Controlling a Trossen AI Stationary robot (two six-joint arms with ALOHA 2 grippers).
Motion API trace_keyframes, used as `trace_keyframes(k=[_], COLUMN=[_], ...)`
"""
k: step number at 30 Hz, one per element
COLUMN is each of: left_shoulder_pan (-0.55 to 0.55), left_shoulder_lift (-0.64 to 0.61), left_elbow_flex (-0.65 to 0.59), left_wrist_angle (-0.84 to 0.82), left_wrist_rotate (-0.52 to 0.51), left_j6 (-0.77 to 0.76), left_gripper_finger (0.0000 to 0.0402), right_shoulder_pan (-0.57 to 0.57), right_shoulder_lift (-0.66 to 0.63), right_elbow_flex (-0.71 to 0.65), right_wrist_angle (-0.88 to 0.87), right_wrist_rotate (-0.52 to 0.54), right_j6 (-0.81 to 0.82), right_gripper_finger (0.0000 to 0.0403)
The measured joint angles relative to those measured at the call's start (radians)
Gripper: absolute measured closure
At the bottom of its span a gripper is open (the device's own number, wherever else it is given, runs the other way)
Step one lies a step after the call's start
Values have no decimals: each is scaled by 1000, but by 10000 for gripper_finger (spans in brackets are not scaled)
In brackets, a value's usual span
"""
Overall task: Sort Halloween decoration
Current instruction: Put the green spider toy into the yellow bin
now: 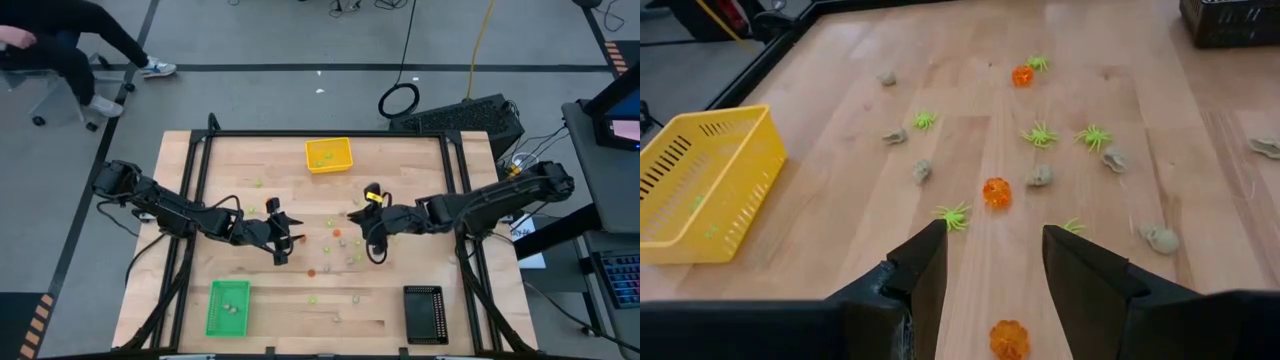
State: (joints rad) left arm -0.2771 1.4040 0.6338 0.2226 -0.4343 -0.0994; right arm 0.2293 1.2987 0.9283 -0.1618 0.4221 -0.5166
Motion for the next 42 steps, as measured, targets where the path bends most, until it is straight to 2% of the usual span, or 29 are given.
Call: trace_keyframes(k=[13,23,27,33,42], left_shoulder_pan=[0,0,0,0,0], left_shoulder_lift=[0,0,0,0,0], left_elbow_flex=[0,0,0,0,1], left_wrist_angle=[3,9,10,9,9], left_wrist_rotate=[0,0,0,0,0], left_j6=[0,0,0,0,-1], left_gripper_finger=[234,234,234,234,234], right_shoulder_pan=[-39,-52,-51,-51,-51], right_shoulder_lift=[0,0,0,0,0], right_elbow_flex=[0,0,0,0,0], right_wrist_angle=[0,0,0,0,0], right_wrist_rotate=[0,1,1,-1,-4], right_j6=[-486,-649,-637,-512,-144], right_gripper_finger=[403,403,403,403,403])
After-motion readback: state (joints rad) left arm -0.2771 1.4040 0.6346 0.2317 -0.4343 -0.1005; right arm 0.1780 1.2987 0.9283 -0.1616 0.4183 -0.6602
